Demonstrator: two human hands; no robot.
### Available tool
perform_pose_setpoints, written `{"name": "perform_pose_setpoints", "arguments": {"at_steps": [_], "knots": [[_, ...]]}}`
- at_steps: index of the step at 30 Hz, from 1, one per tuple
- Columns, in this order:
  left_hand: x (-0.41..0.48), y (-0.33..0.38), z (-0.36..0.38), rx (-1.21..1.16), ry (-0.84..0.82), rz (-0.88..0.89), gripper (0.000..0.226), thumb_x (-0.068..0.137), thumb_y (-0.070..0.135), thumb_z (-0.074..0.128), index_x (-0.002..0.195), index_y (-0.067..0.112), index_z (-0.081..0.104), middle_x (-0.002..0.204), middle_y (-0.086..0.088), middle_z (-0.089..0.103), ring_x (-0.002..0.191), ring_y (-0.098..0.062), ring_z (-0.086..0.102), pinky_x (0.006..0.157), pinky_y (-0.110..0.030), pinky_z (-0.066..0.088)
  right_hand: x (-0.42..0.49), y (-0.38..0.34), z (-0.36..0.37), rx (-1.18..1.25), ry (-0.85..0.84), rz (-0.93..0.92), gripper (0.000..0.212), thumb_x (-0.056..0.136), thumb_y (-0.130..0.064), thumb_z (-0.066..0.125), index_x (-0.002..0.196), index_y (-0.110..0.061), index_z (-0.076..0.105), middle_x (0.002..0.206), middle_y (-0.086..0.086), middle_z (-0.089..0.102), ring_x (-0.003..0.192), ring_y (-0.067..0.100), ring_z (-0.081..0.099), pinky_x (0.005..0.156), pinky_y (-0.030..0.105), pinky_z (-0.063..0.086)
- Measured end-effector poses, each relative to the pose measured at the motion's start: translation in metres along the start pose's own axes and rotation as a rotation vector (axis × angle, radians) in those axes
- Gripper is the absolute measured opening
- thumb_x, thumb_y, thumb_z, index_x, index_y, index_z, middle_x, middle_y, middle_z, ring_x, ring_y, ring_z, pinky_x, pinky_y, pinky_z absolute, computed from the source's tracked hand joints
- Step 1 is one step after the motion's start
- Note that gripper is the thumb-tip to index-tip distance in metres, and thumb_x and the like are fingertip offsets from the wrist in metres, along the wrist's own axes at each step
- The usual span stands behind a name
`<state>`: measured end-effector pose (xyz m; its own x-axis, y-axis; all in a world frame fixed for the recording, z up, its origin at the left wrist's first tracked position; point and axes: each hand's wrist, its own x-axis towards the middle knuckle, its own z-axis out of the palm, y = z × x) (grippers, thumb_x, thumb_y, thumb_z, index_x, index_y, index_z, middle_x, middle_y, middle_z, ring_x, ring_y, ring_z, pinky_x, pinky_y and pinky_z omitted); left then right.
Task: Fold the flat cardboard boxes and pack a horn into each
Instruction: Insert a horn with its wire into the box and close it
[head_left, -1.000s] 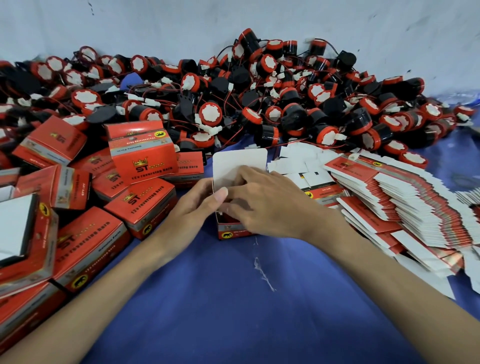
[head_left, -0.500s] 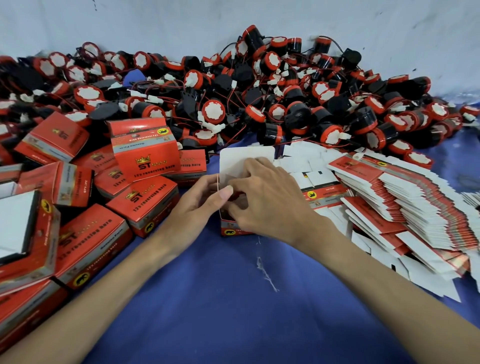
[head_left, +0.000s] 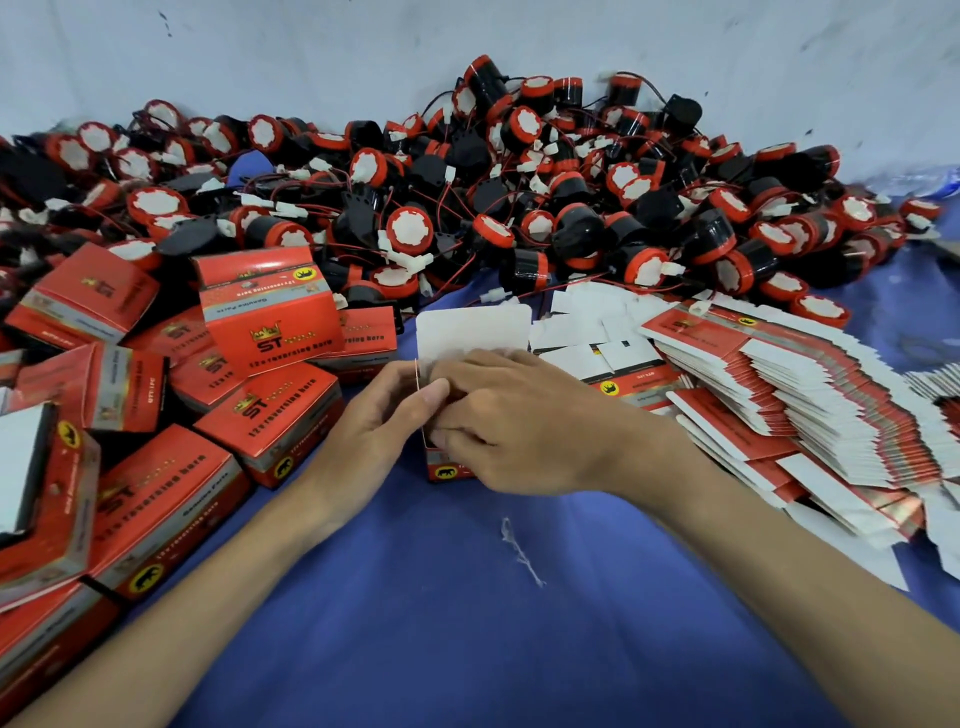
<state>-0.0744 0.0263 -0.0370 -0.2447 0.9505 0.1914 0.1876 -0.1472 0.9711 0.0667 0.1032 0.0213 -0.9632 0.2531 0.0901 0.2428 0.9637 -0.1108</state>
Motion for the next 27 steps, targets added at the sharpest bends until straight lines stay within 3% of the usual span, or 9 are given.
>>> {"name": "perform_pose_setpoints", "arguments": {"at_steps": [3, 5, 9, 13, 15, 17, 19, 24, 27], "knots": [[0.0, 0.0, 0.0, 0.014, 0.011, -0.007, 0.038, 0.092, 0.046, 0.051, 0.108, 0.013, 0.061, 0.096, 0.007, 0.068, 0.094, 0.0, 0.061, 0.079, -0.007, 0.043, 0.001, -0.001, 0.002, 0.028, 0.181, 0.03, 0.025, 0.1, -0.019, 0.039, 0.085, -0.014, 0.058, 0.092, -0.004, 0.054, 0.085, 0.017, 0.049, 0.081, 0.04, 0.044], [0.001, -0.001, -0.002, 0.024, 0.018, -0.019, 0.038, 0.089, 0.048, 0.05, 0.107, 0.016, 0.061, 0.1, 0.008, 0.069, 0.097, -0.002, 0.062, 0.079, -0.008, 0.044, 0.001, 0.003, -0.001, 0.156, 0.476, 0.07, 0.023, 0.098, -0.016, 0.044, 0.076, -0.017, 0.046, 0.071, -0.01, 0.043, 0.067, 0.015, 0.04, 0.062, 0.035, 0.04], [0.001, -0.002, -0.001, -0.004, 0.019, -0.03, 0.04, 0.08, 0.047, 0.046, 0.107, 0.021, 0.06, 0.102, 0.007, 0.07, 0.098, -0.004, 0.064, 0.078, -0.01, 0.046, -0.006, 0.016, 0.0, 0.298, 0.799, 0.084, 0.028, 0.096, -0.01, 0.048, 0.068, -0.011, 0.051, 0.059, -0.001, 0.049, 0.053, 0.016, 0.047, 0.053, 0.028, 0.036], [0.001, -0.001, -0.002, -0.03, 0.011, -0.04, 0.044, 0.078, 0.05, 0.048, 0.11, 0.022, 0.06, 0.105, 0.012, 0.07, 0.097, 0.001, 0.064, 0.075, -0.007, 0.046, -0.02, 0.024, 0.019, 0.387, 0.852, 0.097, 0.021, 0.092, 0.001, 0.052, 0.076, -0.001, 0.065, 0.065, -0.002, 0.061, 0.058, 0.01, 0.059, 0.059, 0.012, 0.044], [0.0, -0.001, -0.001, -0.028, 0.003, -0.043, 0.045, 0.078, 0.05, 0.048, 0.111, 0.021, 0.059, 0.106, 0.012, 0.07, 0.098, 0.0, 0.064, 0.076, -0.008, 0.046, -0.029, 0.029, 0.026, 0.436, 0.904, 0.096, 0.02, 0.092, 0.009, 0.049, 0.093, 0.001, 0.067, 0.078, 0.004, 0.07, 0.072, 0.006, 0.067, 0.071, 0.012, 0.049], [0.0, -0.001, -0.001, -0.025, 0.002, -0.046, 0.044, 0.079, 0.049, 0.048, 0.111, 0.021, 0.059, 0.106, 0.01, 0.069, 0.098, 0.0, 0.064, 0.077, -0.009, 0.046, -0.035, 0.031, 0.032, 0.477, 0.917, 0.129, 0.044, 0.086, 0.022, 0.04, 0.118, -0.004, 0.057, 0.11, 0.008, 0.067, 0.103, 0.009, 0.065, 0.089, 0.019, 0.049], [0.0, -0.002, -0.002, -0.024, -0.006, -0.05, 0.042, 0.082, 0.05, 0.046, 0.111, 0.023, 0.059, 0.107, 0.011, 0.069, 0.099, 0.002, 0.063, 0.078, -0.008, 0.045, -0.042, 0.031, 0.038, 0.464, 0.906, 0.158, 0.063, 0.071, 0.026, 0.034, 0.122, -0.004, 0.055, 0.125, 0.011, 0.056, 0.121, 0.014, 0.053, 0.097, 0.022, 0.044], [0.0, -0.006, -0.005, -0.019, -0.036, -0.081, 0.067, 0.088, 0.067, 0.033, 0.137, 0.023, 0.047, 0.139, 0.011, 0.051, 0.129, 0.003, 0.043, 0.109, -0.021, 0.034, -0.047, 0.027, 0.045, 0.434, 0.836, 0.081, 0.03, 0.08, 0.013, 0.049, 0.098, 0.003, 0.071, 0.103, 0.013, 0.066, 0.098, 0.018, 0.062, 0.083, 0.022, 0.048], [-0.001, -0.003, -0.004, 0.004, -0.06, -0.071, 0.051, 0.088, 0.05, 0.039, 0.119, 0.014, 0.054, 0.12, -0.004, 0.062, 0.107, 0.003, 0.056, 0.09, -0.012, 0.044, -0.046, 0.023, 0.049, 0.443, 0.737, 0.043, 0.028, 0.085, 0.007, 0.052, 0.104, -0.001, 0.072, 0.105, 0.007, 0.07, 0.101, 0.014, 0.065, 0.085, 0.022, 0.051]]}}
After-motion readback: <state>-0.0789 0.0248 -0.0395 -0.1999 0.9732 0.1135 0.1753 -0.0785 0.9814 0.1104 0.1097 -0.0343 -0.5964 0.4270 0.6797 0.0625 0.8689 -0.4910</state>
